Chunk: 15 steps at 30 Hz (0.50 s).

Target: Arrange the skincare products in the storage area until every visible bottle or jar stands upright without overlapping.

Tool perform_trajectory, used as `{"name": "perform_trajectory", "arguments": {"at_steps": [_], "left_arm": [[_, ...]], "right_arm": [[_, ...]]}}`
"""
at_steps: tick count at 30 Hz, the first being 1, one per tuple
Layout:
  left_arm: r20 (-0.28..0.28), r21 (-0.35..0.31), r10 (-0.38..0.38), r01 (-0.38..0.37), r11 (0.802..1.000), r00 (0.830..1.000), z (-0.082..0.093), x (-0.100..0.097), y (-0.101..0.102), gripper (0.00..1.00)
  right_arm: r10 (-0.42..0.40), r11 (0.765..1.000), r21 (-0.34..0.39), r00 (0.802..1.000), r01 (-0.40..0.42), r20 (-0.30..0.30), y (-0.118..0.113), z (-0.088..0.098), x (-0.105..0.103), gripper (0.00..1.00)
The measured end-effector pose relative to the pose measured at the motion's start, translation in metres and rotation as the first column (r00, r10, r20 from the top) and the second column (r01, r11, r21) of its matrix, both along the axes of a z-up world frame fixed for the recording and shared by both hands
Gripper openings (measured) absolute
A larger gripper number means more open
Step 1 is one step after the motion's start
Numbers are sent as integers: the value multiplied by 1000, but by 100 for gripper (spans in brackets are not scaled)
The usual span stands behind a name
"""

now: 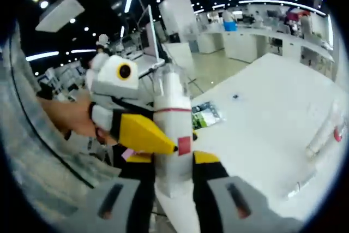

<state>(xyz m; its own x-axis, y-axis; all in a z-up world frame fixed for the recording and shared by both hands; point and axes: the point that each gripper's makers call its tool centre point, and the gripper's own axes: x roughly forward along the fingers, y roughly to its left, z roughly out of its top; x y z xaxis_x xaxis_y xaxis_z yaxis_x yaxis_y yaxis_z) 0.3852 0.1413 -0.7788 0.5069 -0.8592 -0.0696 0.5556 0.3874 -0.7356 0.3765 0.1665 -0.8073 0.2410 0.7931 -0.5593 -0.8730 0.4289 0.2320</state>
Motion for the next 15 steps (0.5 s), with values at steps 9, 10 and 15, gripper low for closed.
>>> {"name": "perform_trajectory", "arguments": {"at_steps": [9,10,15], "left_arm": [[89,-20,-102,104,994,991,13,-29,24,21],[108,-18,-127,130,991,986,14,-35,26,21],[144,-87,-205,218,972,968,29,-60,33,21]], "right_arm": [[229,964,156,972,-218,-57,22,18,-33,24],[251,949,214,966,-232,-66,26,26,-37,24],[365,900,329,906,-285,-215,30,35,-59,26]]}}
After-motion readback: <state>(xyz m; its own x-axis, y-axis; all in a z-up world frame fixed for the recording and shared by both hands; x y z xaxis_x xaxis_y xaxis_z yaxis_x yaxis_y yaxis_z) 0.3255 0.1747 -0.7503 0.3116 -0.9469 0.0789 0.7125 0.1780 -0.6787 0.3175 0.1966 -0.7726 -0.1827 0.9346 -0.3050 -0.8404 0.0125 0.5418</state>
